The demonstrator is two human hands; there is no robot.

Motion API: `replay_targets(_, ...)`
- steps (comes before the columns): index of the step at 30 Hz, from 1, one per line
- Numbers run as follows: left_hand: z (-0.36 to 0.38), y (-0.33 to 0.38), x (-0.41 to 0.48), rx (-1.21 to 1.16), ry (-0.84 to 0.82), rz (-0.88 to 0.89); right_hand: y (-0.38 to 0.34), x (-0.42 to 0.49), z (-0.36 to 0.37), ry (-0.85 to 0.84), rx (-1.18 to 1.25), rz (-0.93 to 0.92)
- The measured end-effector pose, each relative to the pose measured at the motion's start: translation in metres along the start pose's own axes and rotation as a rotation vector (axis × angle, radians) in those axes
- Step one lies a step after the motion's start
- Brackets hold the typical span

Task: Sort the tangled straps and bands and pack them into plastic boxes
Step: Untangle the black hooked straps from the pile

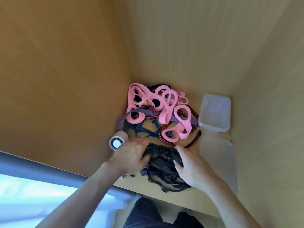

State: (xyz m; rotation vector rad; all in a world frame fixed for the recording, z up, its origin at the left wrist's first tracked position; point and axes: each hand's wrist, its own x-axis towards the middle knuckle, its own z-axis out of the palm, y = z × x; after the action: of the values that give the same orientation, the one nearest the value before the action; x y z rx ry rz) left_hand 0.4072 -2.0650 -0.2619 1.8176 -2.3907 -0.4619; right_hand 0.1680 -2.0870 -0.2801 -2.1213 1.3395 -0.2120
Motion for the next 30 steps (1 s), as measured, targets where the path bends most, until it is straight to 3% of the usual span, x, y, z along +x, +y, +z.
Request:
replay_targets(7, 0.045, -0.018, 0.015, 0.174, -0.087, 0.105, 0.016, -0.009, 0.021, 0.071, -0.146, 0.147)
replay_targets(14, 0.08, -0.032, 0.008, -0.048, -0.085, 0.034, 0.005, -0.01, 0.044, 0.065, -0.223, 0.348)
replay_targets(19, 0.091, -0.036, 0.006, -0.036, -0.033, 0.06, -0.006, -0.008, 0.058, 0.081, -0.234, 0.446)
replay_targets(23, 0.094, -0.039, 0.011, -0.002, -0.029, 0.066, -0.012, -0.006, 0.066, 0.127, -0.189, 0.472)
replay_targets(30, 0.089, -0.034, 0.005, -0.02, 0.006, 0.039, -0.009, -0.003, 0.051, -0.008, -0.213, 0.394)
